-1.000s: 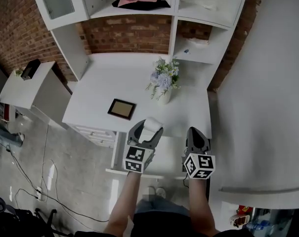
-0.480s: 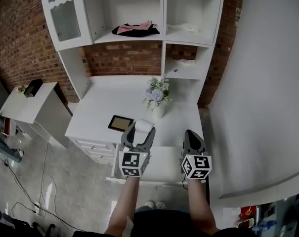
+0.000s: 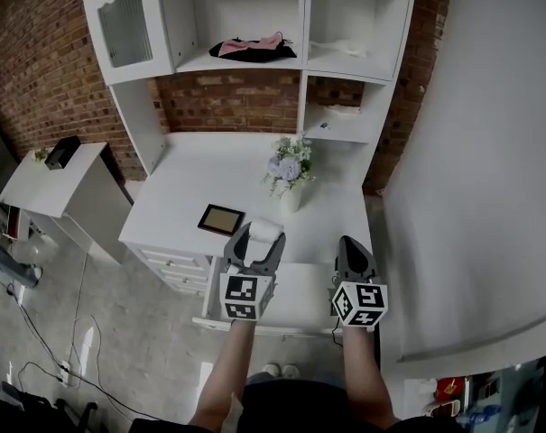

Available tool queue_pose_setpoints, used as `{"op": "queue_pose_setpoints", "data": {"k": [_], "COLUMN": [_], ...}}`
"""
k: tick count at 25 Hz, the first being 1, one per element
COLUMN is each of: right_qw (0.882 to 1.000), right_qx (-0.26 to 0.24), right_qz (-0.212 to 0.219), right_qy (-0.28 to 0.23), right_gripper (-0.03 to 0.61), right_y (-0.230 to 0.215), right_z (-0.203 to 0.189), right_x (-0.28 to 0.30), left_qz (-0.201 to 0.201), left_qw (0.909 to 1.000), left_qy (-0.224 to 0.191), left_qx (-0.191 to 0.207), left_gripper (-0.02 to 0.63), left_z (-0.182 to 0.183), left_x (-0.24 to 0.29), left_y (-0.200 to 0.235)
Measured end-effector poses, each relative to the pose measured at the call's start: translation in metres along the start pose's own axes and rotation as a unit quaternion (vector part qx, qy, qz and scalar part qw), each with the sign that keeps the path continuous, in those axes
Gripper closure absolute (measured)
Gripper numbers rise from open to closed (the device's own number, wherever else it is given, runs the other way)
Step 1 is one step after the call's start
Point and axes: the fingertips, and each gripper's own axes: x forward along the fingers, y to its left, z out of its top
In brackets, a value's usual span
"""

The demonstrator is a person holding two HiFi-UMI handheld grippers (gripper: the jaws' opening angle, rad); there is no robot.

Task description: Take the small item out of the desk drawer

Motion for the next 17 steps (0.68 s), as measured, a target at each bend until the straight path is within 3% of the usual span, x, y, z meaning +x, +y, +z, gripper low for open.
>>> {"op": "queue_pose_setpoints", "data": {"k": [17], "right_qw": [1.0], "right_qx": [-0.001], "right_qz": [-0.004], "right_qy": [0.009], "right_gripper": [0.581], "right_y": [0.007], "right_z": [-0.004], "right_x": [-0.004], "left_qz": [-0.003], "left_qw": [0.9999], "left_qy": [0.014], "left_qx": [-0.009], "left_gripper": [0.325], "left_z": [-0.011], "left_x": [-0.006], "left_y": [0.004]}}
